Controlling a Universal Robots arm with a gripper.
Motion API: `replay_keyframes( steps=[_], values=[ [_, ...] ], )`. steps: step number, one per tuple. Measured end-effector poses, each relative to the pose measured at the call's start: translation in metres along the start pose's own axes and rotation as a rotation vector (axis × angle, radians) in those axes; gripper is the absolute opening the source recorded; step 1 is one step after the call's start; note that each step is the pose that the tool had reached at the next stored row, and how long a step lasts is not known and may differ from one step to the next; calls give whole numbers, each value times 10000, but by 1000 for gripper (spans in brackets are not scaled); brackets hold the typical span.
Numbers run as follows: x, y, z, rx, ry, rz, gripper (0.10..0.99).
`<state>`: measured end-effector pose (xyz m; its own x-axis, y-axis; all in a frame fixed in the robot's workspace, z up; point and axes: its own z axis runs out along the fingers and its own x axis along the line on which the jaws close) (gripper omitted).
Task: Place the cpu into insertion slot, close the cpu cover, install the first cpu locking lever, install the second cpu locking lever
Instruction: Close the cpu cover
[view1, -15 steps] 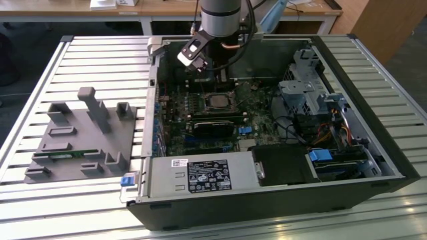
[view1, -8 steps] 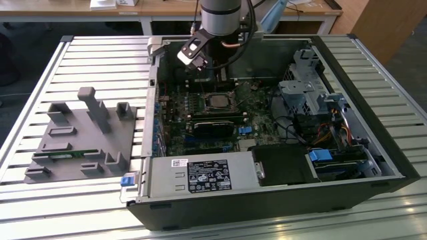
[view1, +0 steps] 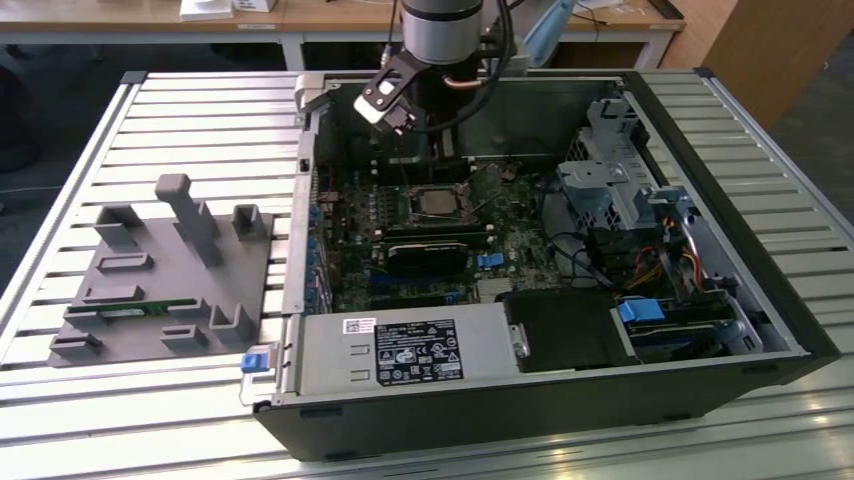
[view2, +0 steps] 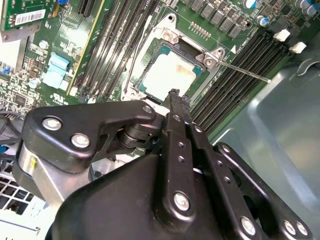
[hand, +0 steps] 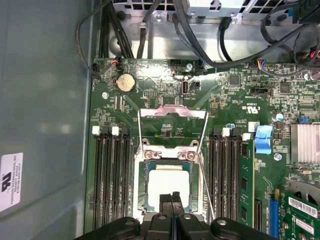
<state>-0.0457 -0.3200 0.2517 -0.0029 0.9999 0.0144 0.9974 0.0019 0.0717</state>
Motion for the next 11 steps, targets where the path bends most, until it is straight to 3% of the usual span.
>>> replay_keyframes(
  steps=[6, 11],
  values=[
    [-12, 2, -21, 1, 0, -1, 106],
    [-84, 2, -22, 1, 1, 0, 106]
  ],
)
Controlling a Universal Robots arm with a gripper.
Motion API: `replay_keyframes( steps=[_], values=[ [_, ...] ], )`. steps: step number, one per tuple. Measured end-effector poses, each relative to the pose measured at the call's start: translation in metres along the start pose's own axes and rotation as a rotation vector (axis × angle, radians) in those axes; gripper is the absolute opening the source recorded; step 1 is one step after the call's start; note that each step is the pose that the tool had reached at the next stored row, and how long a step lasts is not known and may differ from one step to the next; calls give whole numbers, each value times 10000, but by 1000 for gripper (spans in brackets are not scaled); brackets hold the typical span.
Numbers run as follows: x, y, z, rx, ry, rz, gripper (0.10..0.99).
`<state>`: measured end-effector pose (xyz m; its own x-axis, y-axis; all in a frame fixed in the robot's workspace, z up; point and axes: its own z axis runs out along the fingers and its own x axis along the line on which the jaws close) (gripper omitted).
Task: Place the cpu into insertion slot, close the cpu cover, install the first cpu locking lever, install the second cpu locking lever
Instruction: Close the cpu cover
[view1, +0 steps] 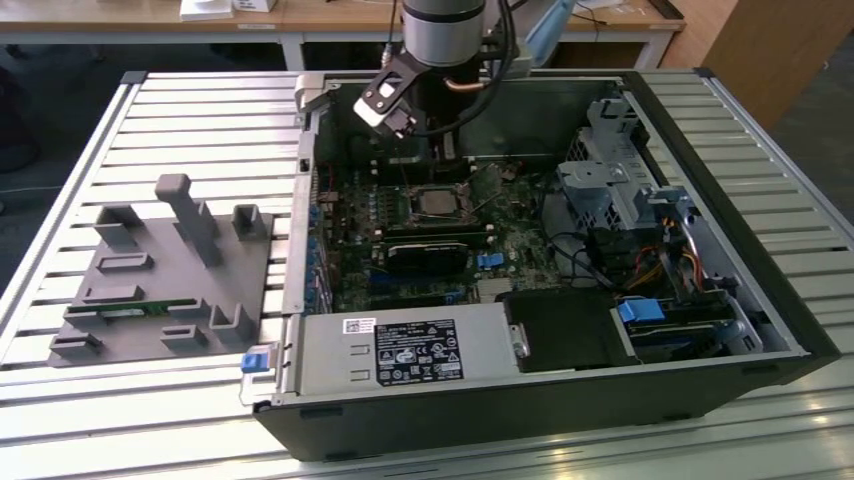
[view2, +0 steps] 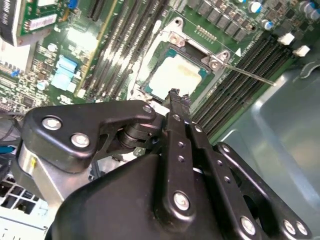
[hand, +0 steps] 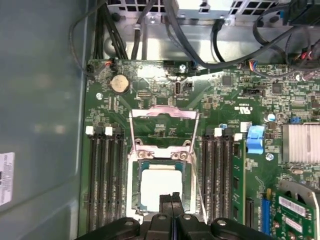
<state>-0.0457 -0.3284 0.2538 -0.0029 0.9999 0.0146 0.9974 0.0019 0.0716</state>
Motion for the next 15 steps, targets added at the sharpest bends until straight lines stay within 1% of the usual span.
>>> replay_keyframes(
  steps=[5, 10, 11, 13, 15],
  values=[
    [-8, 50, 5, 3, -1, 0, 106],
    [-8, 217, 17, 4, 1, 1, 106],
    [-9, 237, 18, 5, 0, -1, 106],
    [-9, 245, 4, 29, -2, 0, 106],
    [-8, 251, -41, 63, -1, 1, 106]
  ],
)
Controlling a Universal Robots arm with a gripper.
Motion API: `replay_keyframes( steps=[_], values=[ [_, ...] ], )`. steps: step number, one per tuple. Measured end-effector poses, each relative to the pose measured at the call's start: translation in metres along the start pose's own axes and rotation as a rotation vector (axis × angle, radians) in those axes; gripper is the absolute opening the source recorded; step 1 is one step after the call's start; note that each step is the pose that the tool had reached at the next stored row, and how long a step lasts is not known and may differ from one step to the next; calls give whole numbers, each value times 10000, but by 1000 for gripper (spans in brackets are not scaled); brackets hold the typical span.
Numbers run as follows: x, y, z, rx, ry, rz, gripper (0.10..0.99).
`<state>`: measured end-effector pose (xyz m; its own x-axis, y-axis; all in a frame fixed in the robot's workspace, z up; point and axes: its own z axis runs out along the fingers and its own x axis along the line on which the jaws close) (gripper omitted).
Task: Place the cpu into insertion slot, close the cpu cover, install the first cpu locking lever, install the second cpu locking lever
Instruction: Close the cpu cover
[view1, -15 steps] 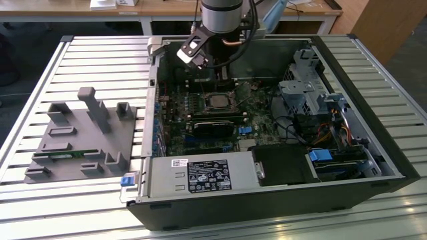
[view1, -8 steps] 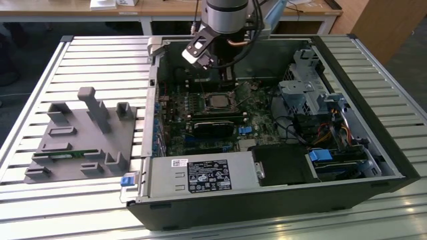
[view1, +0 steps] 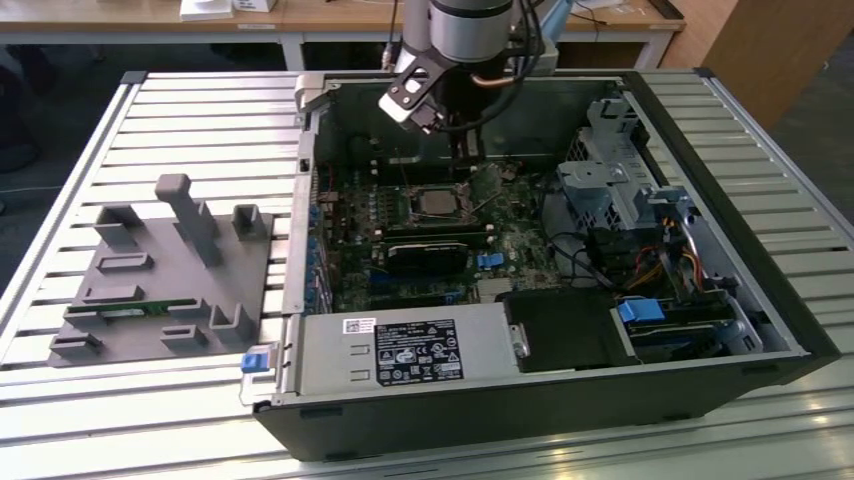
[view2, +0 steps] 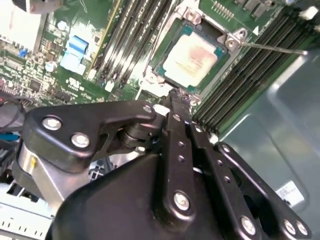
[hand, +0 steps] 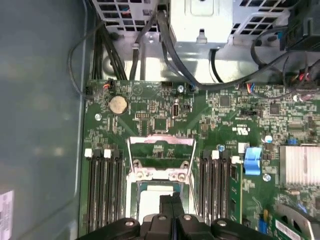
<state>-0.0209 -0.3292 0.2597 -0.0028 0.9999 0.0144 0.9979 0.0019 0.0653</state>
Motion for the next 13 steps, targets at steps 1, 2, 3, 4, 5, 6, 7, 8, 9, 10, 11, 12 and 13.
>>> replay_keyframes(
  steps=[1, 2, 3, 4, 5, 6, 7, 8, 9, 10, 11, 12, 13],
  values=[
    [1, 4, -24, 18, 2, 1, 106],
    [1, 10, -38, 38, 2, 1, 106],
    [1, 22, -39, 54, 3, 1, 106],
    [1, 34, -38, 59, 6, 2, 106],
    [1, 49, -38, 63, 4, 1, 106],
    [1, 68, -37, 67, 2, 1, 106],
    [0, 85, -36, 71, 2, 1, 106],
    [0, 100, -35, 73, 2, 1, 106],
    [0, 119, -33, 76, 2, 1, 106],
    [0, 140, -32, 84, 3, 1, 106],
    [0, 161, -30, 96, 2, 2, 106],
    [0, 176, -28, 104, 1, 1, 106],
    [0, 182, -27, 105, 0, 1, 106]
  ],
)
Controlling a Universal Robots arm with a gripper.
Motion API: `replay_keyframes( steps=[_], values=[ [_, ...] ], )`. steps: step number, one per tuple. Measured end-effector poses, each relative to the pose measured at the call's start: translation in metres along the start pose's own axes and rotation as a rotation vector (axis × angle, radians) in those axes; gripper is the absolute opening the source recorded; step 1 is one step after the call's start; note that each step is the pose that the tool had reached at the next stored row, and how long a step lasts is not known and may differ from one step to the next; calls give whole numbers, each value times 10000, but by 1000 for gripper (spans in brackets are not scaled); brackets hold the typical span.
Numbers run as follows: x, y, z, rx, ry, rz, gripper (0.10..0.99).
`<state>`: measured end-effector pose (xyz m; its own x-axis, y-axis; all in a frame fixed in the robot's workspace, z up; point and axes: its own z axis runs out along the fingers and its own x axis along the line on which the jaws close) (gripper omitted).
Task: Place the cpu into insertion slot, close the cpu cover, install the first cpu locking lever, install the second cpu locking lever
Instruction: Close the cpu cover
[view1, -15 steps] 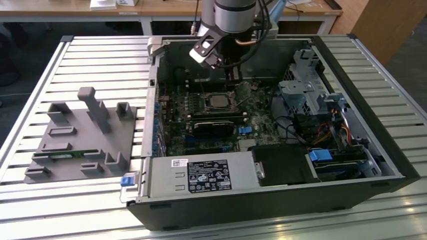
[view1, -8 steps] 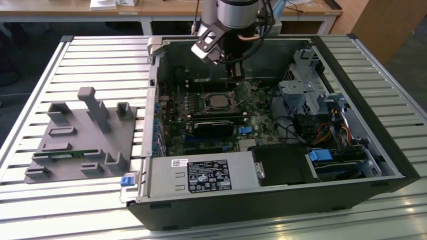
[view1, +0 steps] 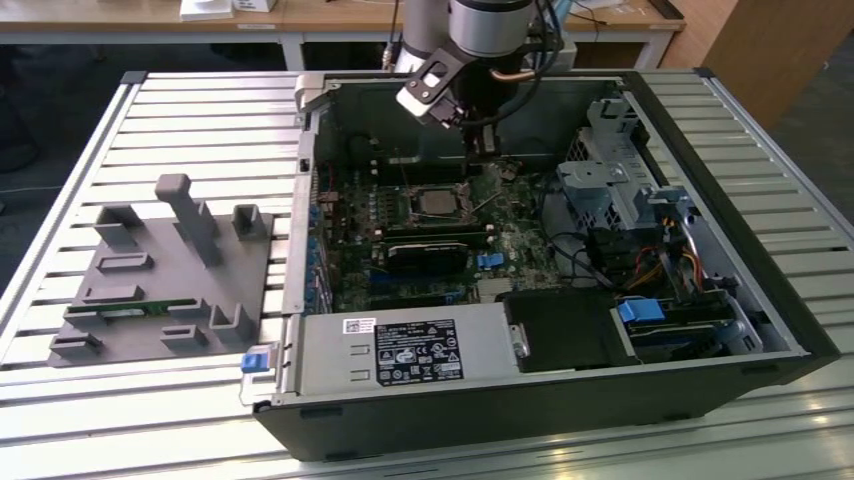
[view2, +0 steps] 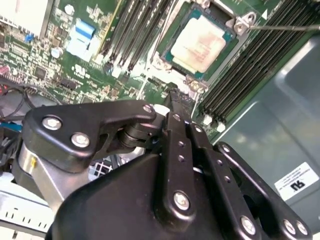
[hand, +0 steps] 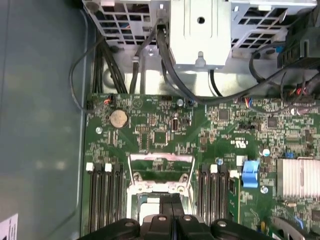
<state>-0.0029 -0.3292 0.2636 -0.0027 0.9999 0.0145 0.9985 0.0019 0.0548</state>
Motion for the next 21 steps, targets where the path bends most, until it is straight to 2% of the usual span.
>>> replay_keyframes(
  steps=[10, 14, 18, 21],
  values=[
    [-1, 128, 40, 17, 2, 1, 106],
    [-1, 223, 50, 77, 0, 1, 106],
    [0, 307, 57, 186, 2, 3, 106],
    [9, 331, 62, 202, 3, 3, 106]
  ],
)
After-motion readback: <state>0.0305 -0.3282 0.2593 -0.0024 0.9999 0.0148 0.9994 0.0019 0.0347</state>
